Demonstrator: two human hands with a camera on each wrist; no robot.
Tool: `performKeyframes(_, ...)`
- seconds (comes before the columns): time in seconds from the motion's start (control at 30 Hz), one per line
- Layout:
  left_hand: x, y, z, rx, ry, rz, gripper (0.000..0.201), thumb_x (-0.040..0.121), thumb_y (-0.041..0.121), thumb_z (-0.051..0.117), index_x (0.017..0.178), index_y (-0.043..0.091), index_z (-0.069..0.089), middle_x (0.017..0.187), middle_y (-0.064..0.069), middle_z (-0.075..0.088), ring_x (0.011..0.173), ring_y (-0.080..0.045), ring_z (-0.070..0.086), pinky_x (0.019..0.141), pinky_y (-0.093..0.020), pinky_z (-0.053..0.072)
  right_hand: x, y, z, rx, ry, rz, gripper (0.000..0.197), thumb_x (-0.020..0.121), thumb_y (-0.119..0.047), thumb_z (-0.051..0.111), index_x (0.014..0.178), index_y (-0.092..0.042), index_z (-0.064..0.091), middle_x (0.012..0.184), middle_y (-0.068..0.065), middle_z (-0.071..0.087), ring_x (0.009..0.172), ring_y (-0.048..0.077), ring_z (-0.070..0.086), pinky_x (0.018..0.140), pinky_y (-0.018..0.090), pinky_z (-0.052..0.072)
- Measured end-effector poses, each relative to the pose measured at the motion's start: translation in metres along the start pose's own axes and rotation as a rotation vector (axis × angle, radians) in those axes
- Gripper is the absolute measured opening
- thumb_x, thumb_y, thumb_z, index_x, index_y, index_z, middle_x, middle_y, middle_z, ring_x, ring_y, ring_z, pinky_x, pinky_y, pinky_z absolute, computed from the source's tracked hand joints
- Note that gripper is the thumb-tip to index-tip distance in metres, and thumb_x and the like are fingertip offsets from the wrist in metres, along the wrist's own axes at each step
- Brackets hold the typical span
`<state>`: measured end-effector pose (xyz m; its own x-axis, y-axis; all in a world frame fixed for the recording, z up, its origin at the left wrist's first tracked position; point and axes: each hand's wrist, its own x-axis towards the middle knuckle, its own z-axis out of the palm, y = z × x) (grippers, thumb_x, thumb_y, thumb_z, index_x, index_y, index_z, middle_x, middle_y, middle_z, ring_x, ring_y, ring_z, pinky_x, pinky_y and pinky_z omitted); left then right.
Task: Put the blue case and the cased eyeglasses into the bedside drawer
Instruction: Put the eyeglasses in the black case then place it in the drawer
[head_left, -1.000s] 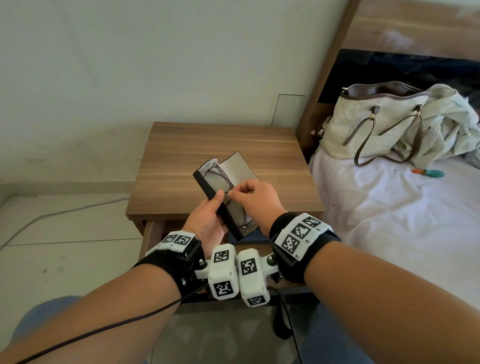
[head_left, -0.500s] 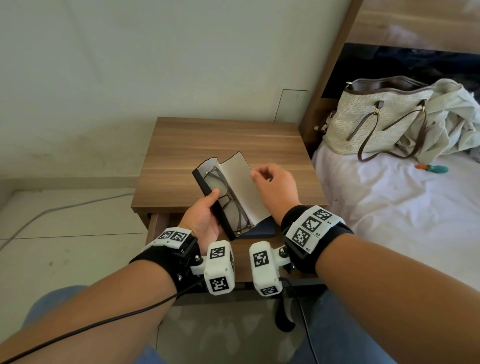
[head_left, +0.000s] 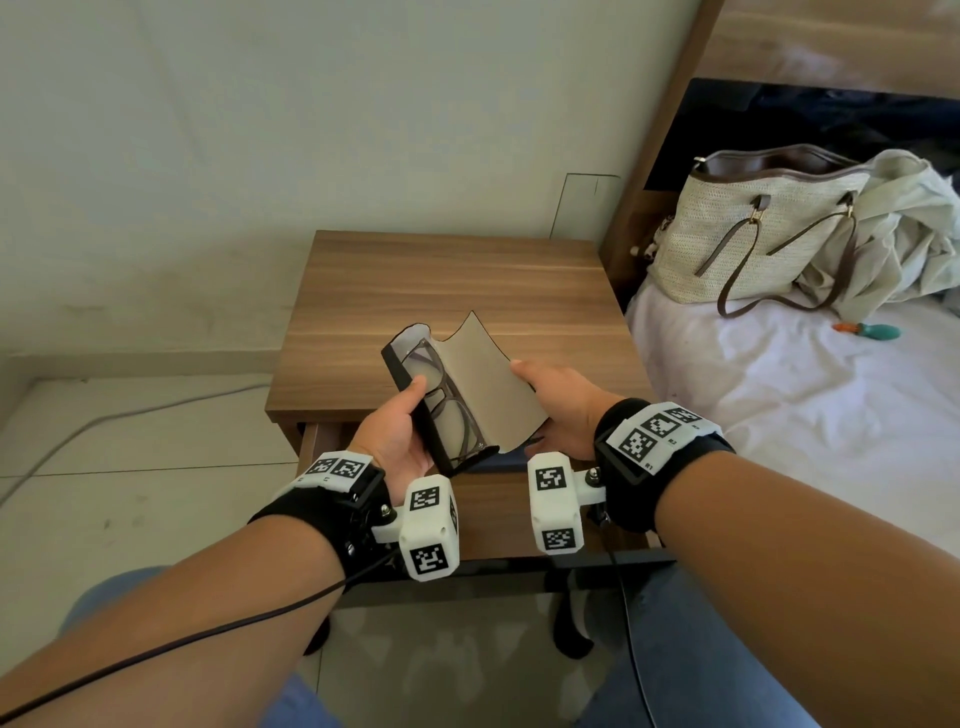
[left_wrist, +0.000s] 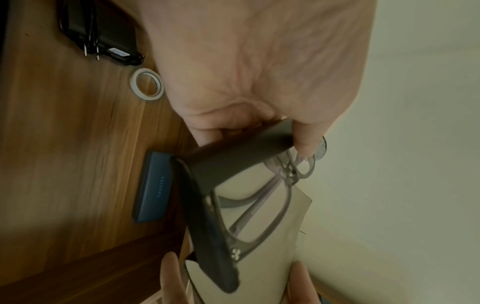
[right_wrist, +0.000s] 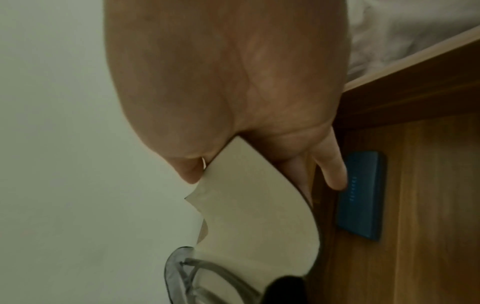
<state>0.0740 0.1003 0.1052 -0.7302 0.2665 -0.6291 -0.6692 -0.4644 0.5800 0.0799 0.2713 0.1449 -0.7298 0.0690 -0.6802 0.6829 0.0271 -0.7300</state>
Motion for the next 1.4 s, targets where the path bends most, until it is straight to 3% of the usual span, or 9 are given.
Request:
performKeyframes(0.13,-0.001,-0.002,0.000,-0.001,0.008,0.010,0.039,0.100,0.035,0.047,0.129,0.010,0.058,0.107,-0.010,0.074,0.091,-0.023,0.072,0.061,-0.034,0.059,-0.006,0.000,0.004,-0.035,-0.085,-0.009,0.042,0.099,-0.043,0.038,0.121,-0.011,0.053,0.088,0.008,0.062,0.075,0.024,0.061,0.067,0.036,0.050)
performKeyframes(0.33,-0.004,-0.001,0.004,0.059,-0.032,-0.010,0.032,0.099,0.029,0.051,0.121,0.007,0.060,0.104,-0.012,0.072,0.093,-0.024,0.069,0.075,-0.038,0.056,-0.009,0.001,0.019,-0.315,-0.088,-0.195,0.068,0.082,-0.054,0.046,0.145,-0.032,0.034,0.142,0.014,0.049,0.129,0.031,0.048,0.110,0.049,0.038)
performKeyframes(0.5,-0.007,-0.002,0.005,0.115,-0.052,-0.001,0.032,0.101,0.031,0.048,0.117,0.007,0.061,0.104,-0.013,0.072,0.093,-0.025,0.069,0.074,-0.039,0.057,-0.009,0.004,0.020,-0.375,-0.123,-0.260,0.058,0.095,-0.030,0.053,0.148,-0.029,0.027,0.134,0.012,0.054,0.111,0.025,0.061,0.095,0.037,0.052)
performKeyframes(0.6,-0.008,-0.003,0.005,0.119,-0.067,-0.011,0.037,0.102,0.034,0.043,0.122,0.008,0.061,0.111,-0.014,0.071,0.100,-0.026,0.068,0.081,-0.039,0.056,-0.008,0.007,0.020,-0.443,-0.099,-0.285,0.062,0.091,-0.033,0.059,0.146,-0.030,0.029,0.132,0.010,0.057,0.111,0.026,0.062,0.100,0.041,0.050)
performKeyframes(0.77,-0.011,-0.001,0.006,0.141,-0.096,-0.035,0.046,0.098,0.048,0.045,0.115,0.011,0.064,0.107,-0.010,0.072,0.099,-0.022,0.067,0.076,-0.033,0.054,-0.009,0.008,0.019,-0.606,-0.069,-0.295,0.075,0.086,-0.040,0.064,0.149,-0.024,0.026,0.134,0.009,0.055,0.114,0.024,0.060,0.101,0.039,0.049)
performKeyframes(0.93,-0.010,-0.004,0.006,0.154,-0.068,0.006,0.039,0.093,0.034,0.060,0.120,0.007,0.063,0.102,-0.012,0.075,0.092,-0.020,0.071,0.069,-0.031,0.060,-0.007,0.010,0.019,-0.659,-0.034,-0.337,0.079,0.079,-0.044,0.070,0.145,-0.024,0.032,0.133,0.008,0.053,0.114,0.022,0.059,0.100,0.038,0.050)
performKeyframes(1.07,-0.009,-0.006,0.006,0.157,-0.058,0.030,0.036,0.095,0.028,0.059,0.124,0.007,0.060,0.104,-0.010,0.073,0.087,-0.018,0.070,0.066,-0.028,0.062,-0.010,0.011,0.018,-0.632,-0.031,-0.363,0.075,0.077,-0.039,0.075,0.141,-0.021,0.040,0.132,0.007,0.054,0.114,0.020,0.058,0.099,0.035,0.050)
performKeyframes(1.23,-0.009,-0.009,0.007,0.166,-0.045,0.047,0.029,0.098,0.024,0.055,0.121,0.007,0.060,0.097,-0.010,0.073,0.079,-0.016,0.070,0.064,-0.028,0.060,-0.014,0.012,0.016,-0.620,-0.036,-0.396,0.075,0.075,-0.032,0.078,0.139,-0.018,0.042,0.128,0.006,0.057,0.102,0.013,0.056,0.082,0.022,0.047)
performKeyframes(1.4,-0.010,-0.009,0.007,0.140,-0.057,0.046,0.024,0.099,0.020,0.052,0.117,0.006,0.060,0.096,-0.012,0.074,0.073,-0.015,0.073,0.061,-0.027,0.061,-0.014,0.014,0.012,-0.567,-0.050,-0.380,0.074,0.074,-0.033,0.079,0.138,-0.020,0.044,0.116,0.000,0.061,0.102,0.014,0.060,0.087,0.025,0.051)
